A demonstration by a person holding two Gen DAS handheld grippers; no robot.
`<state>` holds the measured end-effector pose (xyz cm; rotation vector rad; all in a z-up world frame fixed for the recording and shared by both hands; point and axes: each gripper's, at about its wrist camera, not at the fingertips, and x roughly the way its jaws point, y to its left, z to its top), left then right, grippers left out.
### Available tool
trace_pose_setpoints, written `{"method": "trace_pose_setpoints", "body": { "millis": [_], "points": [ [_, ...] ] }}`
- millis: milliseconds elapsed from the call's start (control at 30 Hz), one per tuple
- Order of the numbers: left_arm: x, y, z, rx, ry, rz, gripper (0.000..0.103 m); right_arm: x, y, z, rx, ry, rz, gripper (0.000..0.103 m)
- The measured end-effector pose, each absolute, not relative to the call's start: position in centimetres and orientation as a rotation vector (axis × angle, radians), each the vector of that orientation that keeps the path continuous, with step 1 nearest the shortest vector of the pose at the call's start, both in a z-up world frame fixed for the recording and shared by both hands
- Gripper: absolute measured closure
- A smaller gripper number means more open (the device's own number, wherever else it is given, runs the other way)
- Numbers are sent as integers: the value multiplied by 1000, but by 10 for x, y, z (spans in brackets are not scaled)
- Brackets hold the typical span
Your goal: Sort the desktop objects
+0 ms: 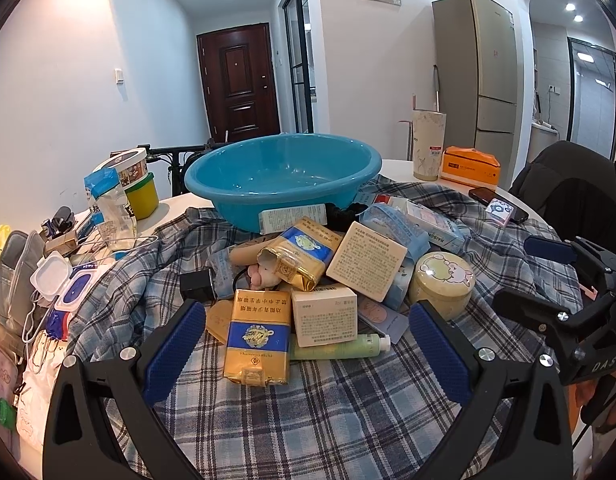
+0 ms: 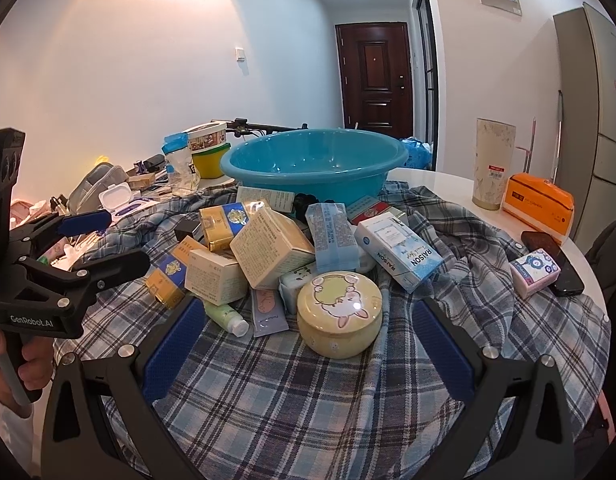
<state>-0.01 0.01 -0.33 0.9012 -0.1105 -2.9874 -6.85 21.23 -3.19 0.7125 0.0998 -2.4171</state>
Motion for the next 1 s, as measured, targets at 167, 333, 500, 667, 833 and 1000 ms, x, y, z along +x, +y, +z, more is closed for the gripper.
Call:
{"method": "trace_pose_setpoints", "body": {
  "millis": [167,333,500,667,833,1000],
  "points": [
    [-2,-1,-6,914,-102,-2983,0,-76,226,-36,721,98,-2426,0],
    [-4,-1,-9,918,-101,-2989,0,-90,242,-30,706,65,-2423,0],
    [-4,-2,-10,920,-104,-2988,0,-120,244,-23,681,169,-2399,0],
    [-8,-7,-13,937,-67,-2982,0,-178,232,-38,749,273,-2307,16],
    [-8,-11,-15,947,-82,-2966,0,-233,227,-67,921,216,-2185,22],
    [-11,-18,-18,961,-64,-2949,0,-254,220,-83,990,236,-2129,22]
  ]
}}
